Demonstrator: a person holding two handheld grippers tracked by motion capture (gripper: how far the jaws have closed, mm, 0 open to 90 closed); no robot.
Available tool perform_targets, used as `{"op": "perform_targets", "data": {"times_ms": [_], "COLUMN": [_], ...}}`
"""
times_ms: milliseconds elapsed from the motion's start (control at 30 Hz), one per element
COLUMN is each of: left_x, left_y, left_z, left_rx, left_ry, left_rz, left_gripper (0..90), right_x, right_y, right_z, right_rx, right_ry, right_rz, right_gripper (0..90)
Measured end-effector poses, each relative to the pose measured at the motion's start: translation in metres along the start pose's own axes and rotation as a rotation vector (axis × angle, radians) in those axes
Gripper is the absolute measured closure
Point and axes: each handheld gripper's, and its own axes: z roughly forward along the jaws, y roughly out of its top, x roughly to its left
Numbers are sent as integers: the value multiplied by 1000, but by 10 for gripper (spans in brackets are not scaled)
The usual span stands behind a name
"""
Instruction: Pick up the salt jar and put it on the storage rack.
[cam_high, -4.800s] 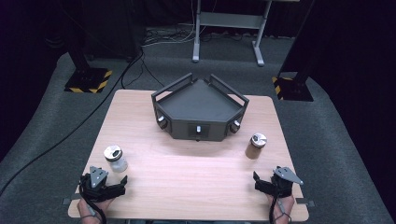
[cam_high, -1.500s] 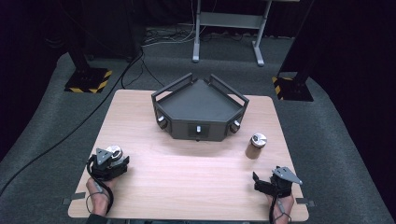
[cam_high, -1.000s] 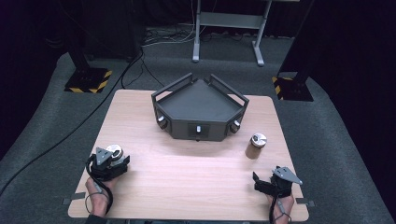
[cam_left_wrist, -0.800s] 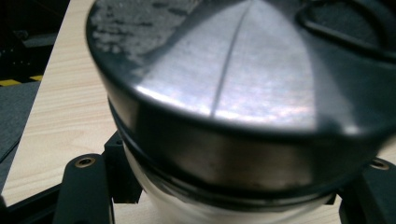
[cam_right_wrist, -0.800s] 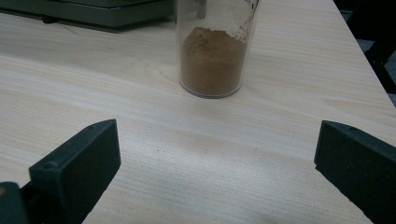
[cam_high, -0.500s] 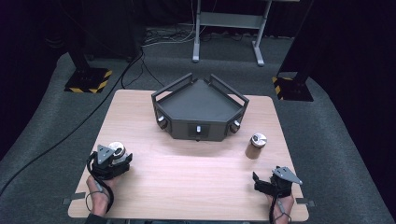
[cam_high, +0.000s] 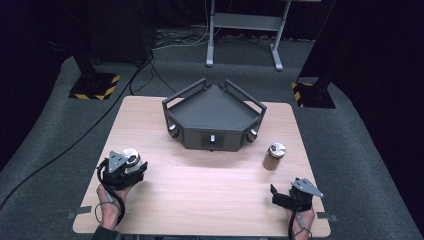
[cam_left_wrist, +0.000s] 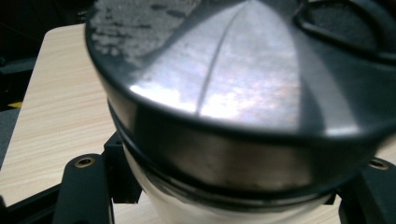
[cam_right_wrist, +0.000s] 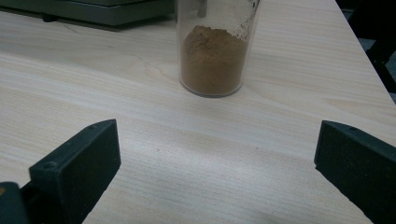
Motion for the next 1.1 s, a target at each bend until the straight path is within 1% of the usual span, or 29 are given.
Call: {"op": "perform_targets", "data": {"times_ms": [300, 733, 1100], "left_x": [-3, -8, -9], "left_y": [8, 21, 29], "left_z": [6, 13, 19], "left_rx": [6, 15, 15], "left_ry": [-20, -35, -55], "left_rz": [21, 50, 59], "left_gripper": [312, 313, 313], "right_x": [0, -1, 0], "right_y": [0, 0, 1], "right_z": [0, 0, 1], "right_rx": [2, 2, 5], "right_ry": [0, 3, 4], "right_rz": [0, 0, -3], "right_gripper": [0, 0, 0]}}
